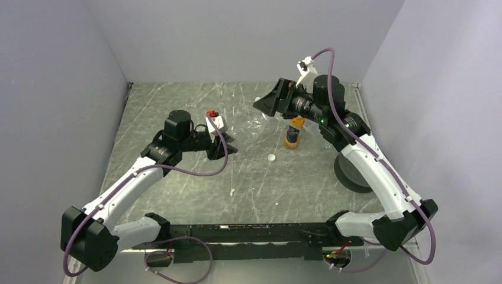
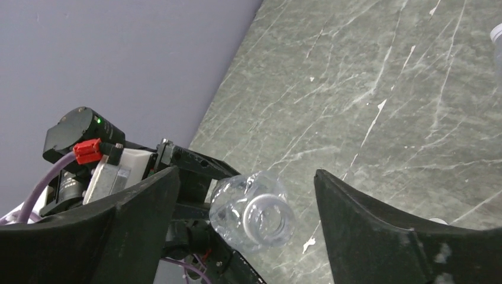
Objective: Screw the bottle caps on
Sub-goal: Pick up the plastic bottle at the center of the board.
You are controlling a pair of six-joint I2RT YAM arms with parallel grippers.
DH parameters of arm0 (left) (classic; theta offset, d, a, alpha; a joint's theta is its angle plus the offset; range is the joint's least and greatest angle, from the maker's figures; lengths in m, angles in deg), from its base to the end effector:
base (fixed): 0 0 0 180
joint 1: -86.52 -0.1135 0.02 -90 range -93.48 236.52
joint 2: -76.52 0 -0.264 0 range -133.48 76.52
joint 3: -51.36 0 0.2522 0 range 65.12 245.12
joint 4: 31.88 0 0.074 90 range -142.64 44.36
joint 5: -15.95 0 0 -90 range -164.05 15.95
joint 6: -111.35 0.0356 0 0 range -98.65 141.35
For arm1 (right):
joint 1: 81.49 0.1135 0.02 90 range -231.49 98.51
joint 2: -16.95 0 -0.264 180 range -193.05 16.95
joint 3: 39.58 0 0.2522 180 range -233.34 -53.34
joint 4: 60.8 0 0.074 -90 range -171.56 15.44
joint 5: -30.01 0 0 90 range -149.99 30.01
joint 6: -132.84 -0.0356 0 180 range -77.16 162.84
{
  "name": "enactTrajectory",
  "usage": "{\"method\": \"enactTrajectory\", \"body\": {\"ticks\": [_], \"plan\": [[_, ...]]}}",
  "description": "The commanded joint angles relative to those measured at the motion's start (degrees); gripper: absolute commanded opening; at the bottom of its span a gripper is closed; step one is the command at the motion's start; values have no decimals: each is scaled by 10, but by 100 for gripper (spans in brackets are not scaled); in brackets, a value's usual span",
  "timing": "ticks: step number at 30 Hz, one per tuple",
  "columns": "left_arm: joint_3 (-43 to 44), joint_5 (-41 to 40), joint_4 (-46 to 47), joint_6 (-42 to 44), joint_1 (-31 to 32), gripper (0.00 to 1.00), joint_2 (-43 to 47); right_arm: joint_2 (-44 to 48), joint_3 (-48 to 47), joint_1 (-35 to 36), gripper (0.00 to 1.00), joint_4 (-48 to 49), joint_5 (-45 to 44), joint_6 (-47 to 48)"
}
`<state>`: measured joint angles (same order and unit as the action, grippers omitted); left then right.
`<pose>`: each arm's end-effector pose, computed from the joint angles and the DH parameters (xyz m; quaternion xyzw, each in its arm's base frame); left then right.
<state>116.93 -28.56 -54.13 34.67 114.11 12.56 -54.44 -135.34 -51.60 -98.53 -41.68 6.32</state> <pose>0.2088 -0.1377 0.3229 0.4712 0.6337 -0.3807 0.4812 0.2288 0.1444 0.4429 -0.0537 0.7790 0.4397 0.4438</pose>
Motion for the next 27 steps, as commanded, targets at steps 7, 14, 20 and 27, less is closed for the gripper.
{"method": "enactTrajectory", "body": {"ticks": [7, 14, 20, 27], "plan": [[-20, -48, 79, -1, 3, 19, 23, 4, -7, 17, 75, -12, -38, -13], [-23, -62, 81, -1, 4, 19, 31, -9, -11, 18, 65, -26, -53, -14], [-30, -66, 101, -8, 6, 19, 32, -20, -18, 24, 46, -20, -42, -17], [-17, -71, 87, -27, 7, 46, 21, -24, -19, 28, 12, -11, -22, -14]]}}
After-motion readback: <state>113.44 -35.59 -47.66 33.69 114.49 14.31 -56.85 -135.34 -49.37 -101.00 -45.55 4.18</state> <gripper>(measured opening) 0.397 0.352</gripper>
